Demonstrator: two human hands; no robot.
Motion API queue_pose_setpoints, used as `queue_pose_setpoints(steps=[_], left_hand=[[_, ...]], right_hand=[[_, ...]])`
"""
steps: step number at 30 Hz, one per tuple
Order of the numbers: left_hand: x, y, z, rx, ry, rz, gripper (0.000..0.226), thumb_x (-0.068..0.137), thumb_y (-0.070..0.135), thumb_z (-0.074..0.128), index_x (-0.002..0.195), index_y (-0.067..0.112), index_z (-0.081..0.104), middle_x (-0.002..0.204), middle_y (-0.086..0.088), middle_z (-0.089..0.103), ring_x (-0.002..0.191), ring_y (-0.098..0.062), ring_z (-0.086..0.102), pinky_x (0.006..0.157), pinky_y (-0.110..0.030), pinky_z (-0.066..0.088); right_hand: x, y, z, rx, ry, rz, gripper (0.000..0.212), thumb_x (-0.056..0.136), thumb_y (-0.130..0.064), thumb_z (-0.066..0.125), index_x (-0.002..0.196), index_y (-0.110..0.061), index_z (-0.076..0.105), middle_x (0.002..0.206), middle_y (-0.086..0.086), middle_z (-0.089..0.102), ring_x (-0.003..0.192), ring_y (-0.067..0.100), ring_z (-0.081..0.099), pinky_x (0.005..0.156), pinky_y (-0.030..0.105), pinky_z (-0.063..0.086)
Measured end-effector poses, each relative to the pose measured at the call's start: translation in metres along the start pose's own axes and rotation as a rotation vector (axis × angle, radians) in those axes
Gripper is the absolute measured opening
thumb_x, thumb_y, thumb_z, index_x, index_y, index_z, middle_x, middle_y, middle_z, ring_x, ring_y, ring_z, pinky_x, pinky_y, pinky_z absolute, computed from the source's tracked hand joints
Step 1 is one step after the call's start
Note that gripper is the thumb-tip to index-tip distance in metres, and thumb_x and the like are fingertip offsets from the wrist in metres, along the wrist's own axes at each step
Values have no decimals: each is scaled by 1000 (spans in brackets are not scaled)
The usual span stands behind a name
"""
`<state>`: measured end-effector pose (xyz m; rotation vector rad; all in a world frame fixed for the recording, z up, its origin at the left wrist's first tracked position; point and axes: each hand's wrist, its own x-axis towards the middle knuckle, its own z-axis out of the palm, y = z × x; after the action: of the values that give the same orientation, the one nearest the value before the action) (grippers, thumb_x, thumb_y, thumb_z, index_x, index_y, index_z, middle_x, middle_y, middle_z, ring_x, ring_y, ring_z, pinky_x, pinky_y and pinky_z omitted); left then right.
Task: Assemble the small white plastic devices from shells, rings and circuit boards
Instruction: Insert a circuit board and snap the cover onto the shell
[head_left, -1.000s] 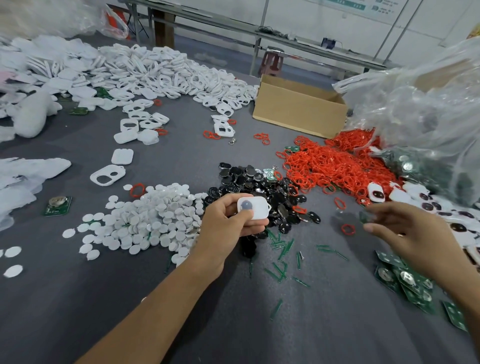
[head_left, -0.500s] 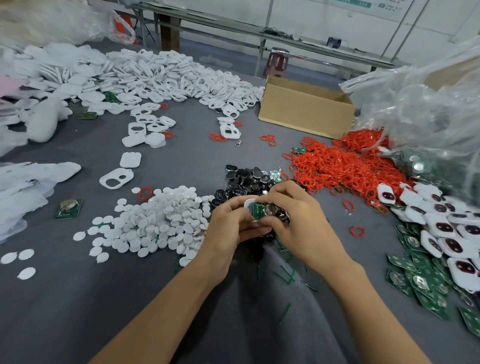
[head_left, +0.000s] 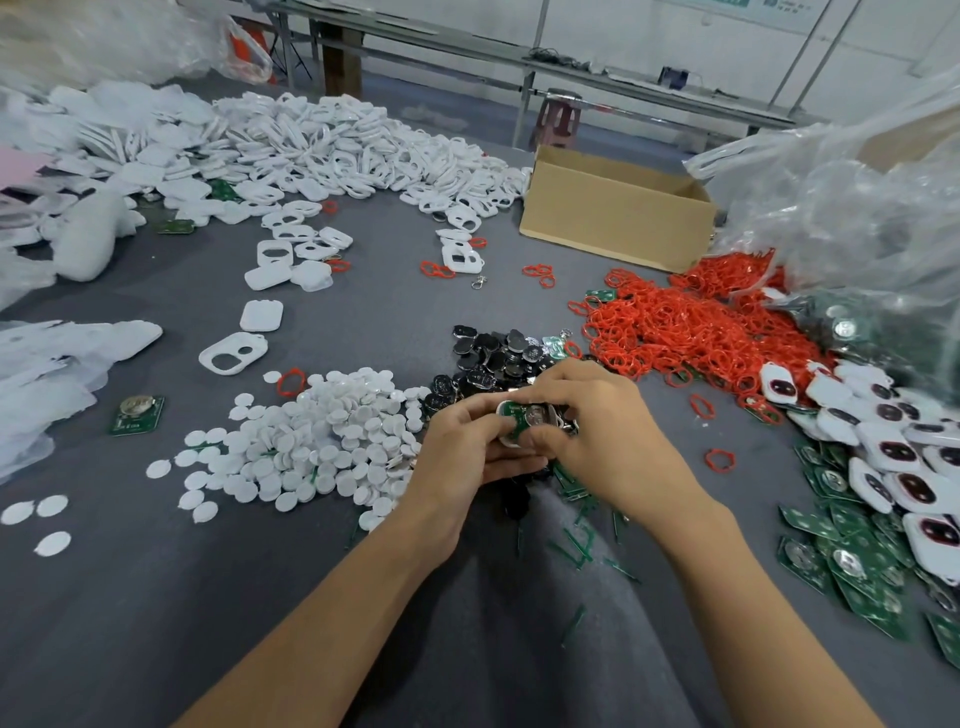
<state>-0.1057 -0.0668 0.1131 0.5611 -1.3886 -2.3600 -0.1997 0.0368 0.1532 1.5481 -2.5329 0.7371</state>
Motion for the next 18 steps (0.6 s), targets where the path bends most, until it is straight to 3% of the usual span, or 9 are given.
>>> queue_pose_setpoints(steps=[4, 8, 18], left_hand=[[-2, 1, 2, -11, -5, 8, 23, 98, -4, 44, 100, 2, 66, 80, -11, 74, 68, -21, 72, 67, -32, 61], [-3, 2, 1, -49, -5, 2, 23, 98, -4, 43, 102, 2, 65, 80, -11, 75, 69, -22, 73, 64, -28, 61], [-3, 1, 1, -34, -1, 12, 21, 97, -4, 48, 103, 3, 67, 86, -9, 74, 75, -20, 72, 71, -32, 61]], right_hand=[[-1, 2, -3, 58, 10, -15, 31, 74, -11, 77, 103, -20, 74, 92, -5, 62, 83, 4, 47, 74, 6, 33], [-1, 5, -6, 47, 52, 1, 20, 75, -12, 78, 94, -14, 73, 93, -2, 65, 80, 10, 54, 75, 20, 43], [0, 3, -10, 44, 35, -14, 11, 74, -12, 76, 84, -11, 70, 89, 2, 67, 75, 15, 59, 74, 34, 51]])
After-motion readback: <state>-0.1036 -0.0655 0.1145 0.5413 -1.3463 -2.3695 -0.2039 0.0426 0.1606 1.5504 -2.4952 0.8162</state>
